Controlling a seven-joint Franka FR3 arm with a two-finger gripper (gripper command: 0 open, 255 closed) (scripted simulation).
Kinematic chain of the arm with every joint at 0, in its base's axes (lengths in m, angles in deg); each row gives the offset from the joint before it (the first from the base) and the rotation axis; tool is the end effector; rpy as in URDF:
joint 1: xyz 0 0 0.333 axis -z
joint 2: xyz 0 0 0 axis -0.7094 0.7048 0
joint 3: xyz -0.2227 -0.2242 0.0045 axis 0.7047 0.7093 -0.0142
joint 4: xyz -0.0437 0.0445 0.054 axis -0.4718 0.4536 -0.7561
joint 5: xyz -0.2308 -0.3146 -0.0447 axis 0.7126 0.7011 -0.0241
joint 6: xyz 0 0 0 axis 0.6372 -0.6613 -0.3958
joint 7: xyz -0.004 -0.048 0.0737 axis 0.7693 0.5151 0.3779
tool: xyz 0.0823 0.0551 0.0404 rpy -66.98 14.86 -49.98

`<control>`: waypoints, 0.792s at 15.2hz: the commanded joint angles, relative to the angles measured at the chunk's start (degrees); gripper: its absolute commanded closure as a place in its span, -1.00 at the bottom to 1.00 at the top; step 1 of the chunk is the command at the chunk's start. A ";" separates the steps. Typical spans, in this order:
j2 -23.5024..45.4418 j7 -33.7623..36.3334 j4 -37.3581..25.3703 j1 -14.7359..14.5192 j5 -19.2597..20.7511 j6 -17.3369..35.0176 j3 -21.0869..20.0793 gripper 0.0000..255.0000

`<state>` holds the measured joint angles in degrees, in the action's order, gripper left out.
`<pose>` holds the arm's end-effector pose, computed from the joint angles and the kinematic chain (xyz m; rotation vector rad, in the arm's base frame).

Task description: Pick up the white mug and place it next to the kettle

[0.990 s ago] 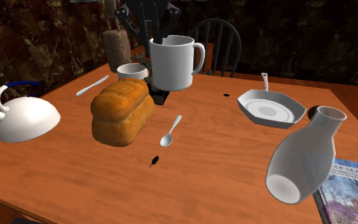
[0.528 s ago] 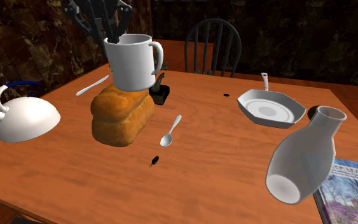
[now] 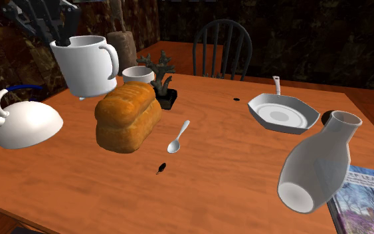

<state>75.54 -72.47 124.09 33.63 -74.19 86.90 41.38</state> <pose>0.4554 0.1648 0.4909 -3.1274 -0.2779 -0.0357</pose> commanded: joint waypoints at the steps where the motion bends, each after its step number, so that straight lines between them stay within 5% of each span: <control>1: 0.13 2.89 0.13 -1.19 -0.35 0.31 -1.81 1.00; 12: 5.58 19.01 -5.99 -7.38 -0.47 -0.24 -11.67 1.00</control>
<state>80.22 -55.26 119.70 26.84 -74.85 87.35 30.69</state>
